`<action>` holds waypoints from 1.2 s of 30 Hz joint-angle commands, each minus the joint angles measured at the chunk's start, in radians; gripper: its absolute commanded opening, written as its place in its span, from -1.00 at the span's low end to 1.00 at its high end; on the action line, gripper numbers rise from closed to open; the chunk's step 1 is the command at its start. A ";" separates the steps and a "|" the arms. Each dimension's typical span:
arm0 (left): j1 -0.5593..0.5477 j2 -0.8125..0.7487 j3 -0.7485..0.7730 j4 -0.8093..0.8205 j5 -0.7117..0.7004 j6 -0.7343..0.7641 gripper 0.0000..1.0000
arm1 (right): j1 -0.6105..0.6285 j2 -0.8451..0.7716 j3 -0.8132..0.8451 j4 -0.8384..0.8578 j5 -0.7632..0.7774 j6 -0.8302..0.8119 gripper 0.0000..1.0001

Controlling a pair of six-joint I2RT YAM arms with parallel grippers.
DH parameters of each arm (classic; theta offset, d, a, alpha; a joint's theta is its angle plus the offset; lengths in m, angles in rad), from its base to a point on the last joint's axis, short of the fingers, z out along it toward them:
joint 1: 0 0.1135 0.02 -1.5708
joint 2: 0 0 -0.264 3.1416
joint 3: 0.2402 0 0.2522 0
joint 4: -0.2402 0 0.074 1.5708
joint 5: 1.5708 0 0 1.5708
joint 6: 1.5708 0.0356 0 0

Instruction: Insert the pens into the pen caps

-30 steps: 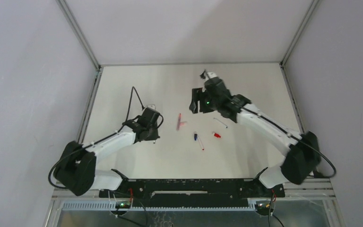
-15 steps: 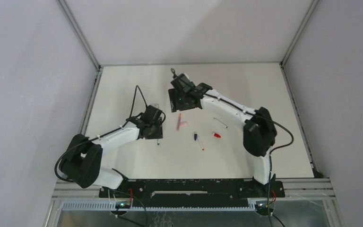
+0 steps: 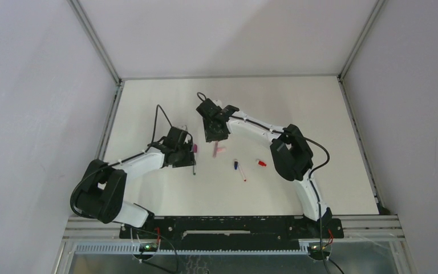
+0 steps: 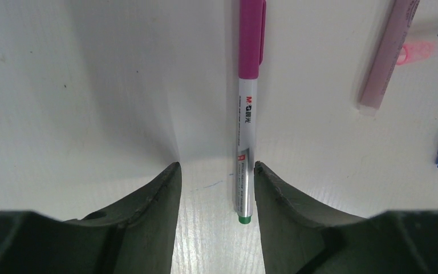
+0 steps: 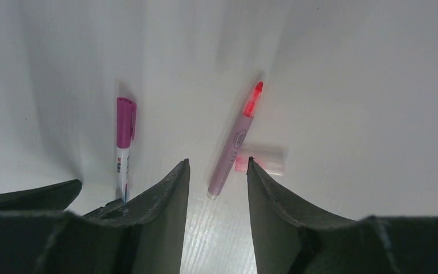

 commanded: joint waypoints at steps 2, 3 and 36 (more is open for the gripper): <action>0.026 0.004 -0.032 0.045 0.038 0.032 0.08 | -0.012 0.039 0.064 0.003 0.024 0.018 -0.02; 0.027 0.004 -0.034 0.048 0.038 0.031 0.08 | -0.013 0.047 0.066 0.003 0.024 0.018 -0.03; 0.027 -0.029 0.006 0.019 0.052 0.032 0.08 | -0.030 0.161 0.003 0.091 -0.007 0.009 -1.00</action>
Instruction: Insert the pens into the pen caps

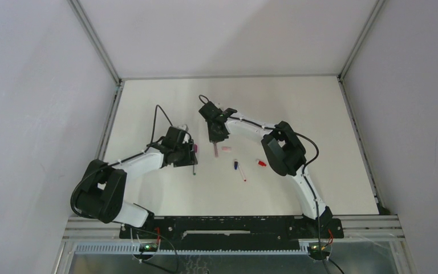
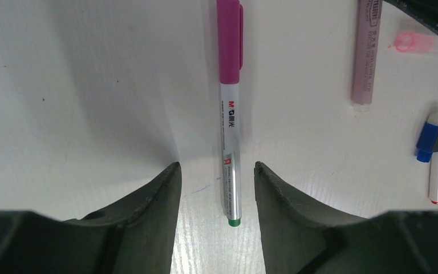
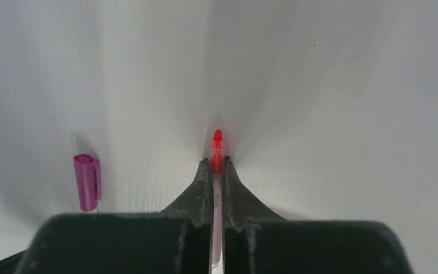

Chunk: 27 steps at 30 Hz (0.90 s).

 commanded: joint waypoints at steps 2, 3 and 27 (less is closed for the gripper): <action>0.003 -0.057 0.020 -0.040 -0.024 0.014 0.08 | 0.007 0.022 -0.017 0.001 0.000 -0.002 -1.00; 0.003 -0.071 0.018 -0.041 -0.024 0.013 0.08 | 0.006 0.009 -0.029 0.013 -0.006 -0.004 -1.00; -0.168 -0.404 -0.084 0.223 0.116 0.021 0.40 | 0.069 -0.653 -0.560 0.572 -0.167 0.029 -1.00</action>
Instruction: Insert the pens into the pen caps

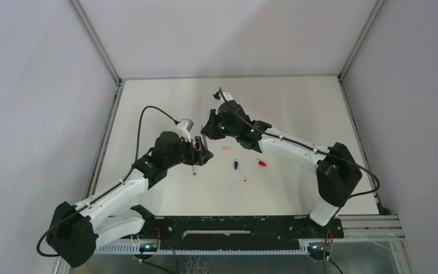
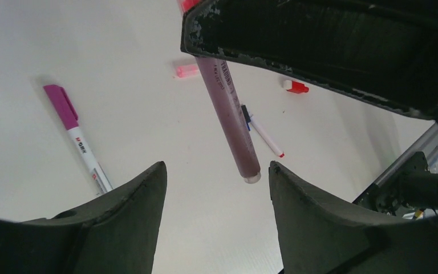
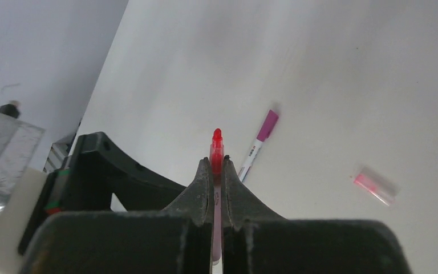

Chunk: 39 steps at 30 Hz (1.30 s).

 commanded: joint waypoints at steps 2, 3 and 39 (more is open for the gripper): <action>-0.028 0.022 0.021 0.048 -0.015 0.004 0.40 | 0.010 -0.072 -0.040 0.027 0.016 0.015 -1.00; -0.028 0.021 0.023 0.047 -0.020 0.004 0.40 | 0.011 -0.081 -0.045 0.024 0.018 0.015 -1.00; -0.031 -0.055 0.003 0.038 -0.020 0.072 -1.00 | 0.043 -0.167 -0.137 0.054 0.050 0.042 -0.92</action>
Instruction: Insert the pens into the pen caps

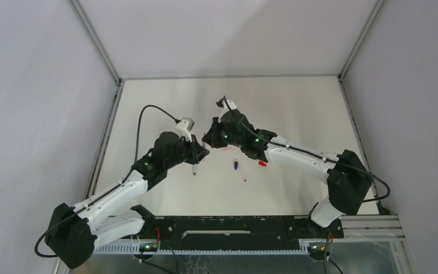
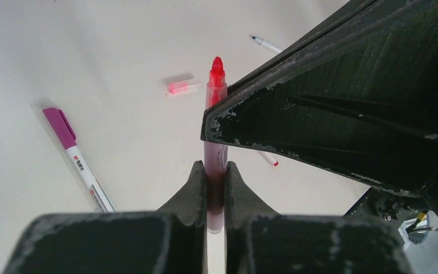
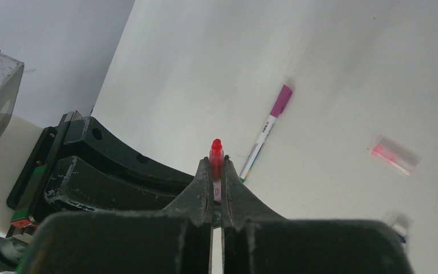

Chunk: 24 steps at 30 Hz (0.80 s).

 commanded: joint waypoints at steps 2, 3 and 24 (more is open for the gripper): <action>0.002 -0.063 0.004 -0.055 -0.006 0.063 -1.00 | -0.037 -0.070 -0.010 0.027 -0.020 -0.032 -0.57; 0.002 -0.072 0.004 -0.073 -0.007 0.067 -1.00 | -0.058 -0.084 -0.011 0.029 -0.045 -0.044 -0.38; -0.112 -0.253 -0.036 -0.303 -0.132 0.011 -0.99 | -0.141 -0.039 0.005 -0.306 -0.059 -0.561 0.23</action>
